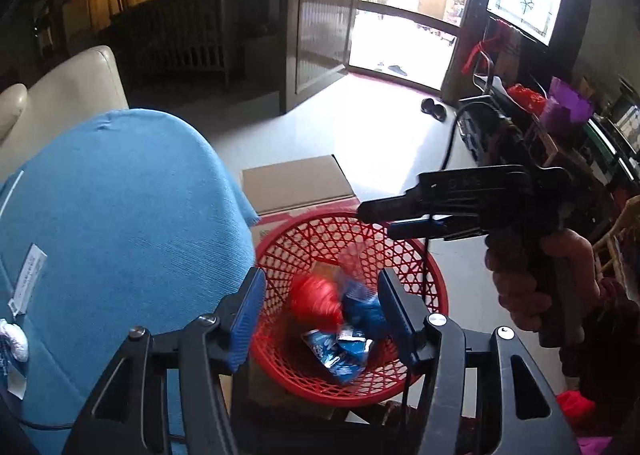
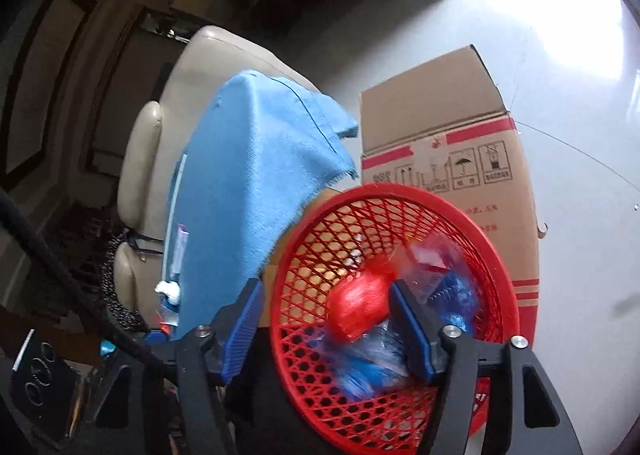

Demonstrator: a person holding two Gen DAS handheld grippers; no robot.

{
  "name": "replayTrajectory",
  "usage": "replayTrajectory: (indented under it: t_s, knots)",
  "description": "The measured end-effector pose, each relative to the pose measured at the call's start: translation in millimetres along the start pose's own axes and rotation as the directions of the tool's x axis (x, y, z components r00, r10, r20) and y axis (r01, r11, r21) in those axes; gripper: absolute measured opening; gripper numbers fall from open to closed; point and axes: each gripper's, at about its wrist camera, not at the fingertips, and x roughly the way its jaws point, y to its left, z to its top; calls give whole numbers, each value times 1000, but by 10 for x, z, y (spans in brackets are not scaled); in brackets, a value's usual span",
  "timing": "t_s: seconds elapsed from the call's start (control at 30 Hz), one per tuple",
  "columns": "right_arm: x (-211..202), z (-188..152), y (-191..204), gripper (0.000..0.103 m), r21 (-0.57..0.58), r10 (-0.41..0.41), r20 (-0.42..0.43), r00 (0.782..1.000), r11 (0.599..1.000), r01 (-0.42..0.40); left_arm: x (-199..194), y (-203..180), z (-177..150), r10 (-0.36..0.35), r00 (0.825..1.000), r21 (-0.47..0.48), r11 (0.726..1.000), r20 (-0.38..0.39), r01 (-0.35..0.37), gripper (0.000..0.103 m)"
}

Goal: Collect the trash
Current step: 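Open both tools over the red basket to drop bag and wrapper, then move the left tool back to the table toward the orange wrapper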

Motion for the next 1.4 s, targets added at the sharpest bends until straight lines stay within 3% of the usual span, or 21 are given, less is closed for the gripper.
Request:
replayTrajectory:
  t_s: [0.13, 0.33, 0.47, 0.57, 0.7, 0.8, 1.0, 1.13, 1.2, 1.27, 1.33, 1.4]
  knots:
    - [-34, 7, 44, 72, -2, 17, 17, 1000, 1000, -17, -13, 74, -9, 18, 1000, -26, 999, 4, -18, 61]
    - [-97, 8, 130, 72, -29, 27, 46, 999, 999, -26, -204, 192, -39, 108, 992, -12, 994, 59, -107, 62]
    - [-163, 8, 299, 72, -88, 27, 69, 997, 996, -21, -410, 418, -147, 197, 977, -46, 980, 84, -194, 64]
    - [-194, -4, 403, 72, -119, 44, 75, 996, 992, -35, -604, 629, -294, 295, 952, -94, 953, 84, -287, 65]
    - [-169, -24, 489, 72, -148, 50, 71, 996, 988, -39, -913, 966, -682, 462, 885, -151, 880, 49, -451, 67]
    - [-77, -22, 528, 72, -145, 54, 54, 997, 988, -46, -1180, 1296, -1091, 587, 809, -200, 789, -30, -580, 67]
    - [184, -42, 823, 72, -185, 64, 7, 998, 981, -62, -1734, 1908, -1668, 723, 672, -285, 618, -159, -732, 68]
    - [344, -126, 1080, 72, -234, 67, -26, 997, 970, -71, -1996, 2344, -1848, 733, 654, -384, 559, -187, -735, 70]
    - [410, -171, 1169, 72, -242, 70, -41, 997, 967, -78, -1998, 2611, -1818, 751, 624, -405, 511, -219, -758, 70]
    - [454, -230, 1244, 72, -255, 69, -53, 996, 964, -80, -1953, 2853, -1742, 752, 616, -413, 497, -233, -763, 70]
    - [464, -272, 1278, 72, -267, 61, -59, 996, 961, -75, -1862, 3091, -1627, 767, 565, -398, 437, -305, -807, 70]
    - [446, -285, 1283, 72, -274, 56, -60, 997, 959, -70, -1777, 3325, -1505, 756, 551, -386, 419, -353, -822, 70]
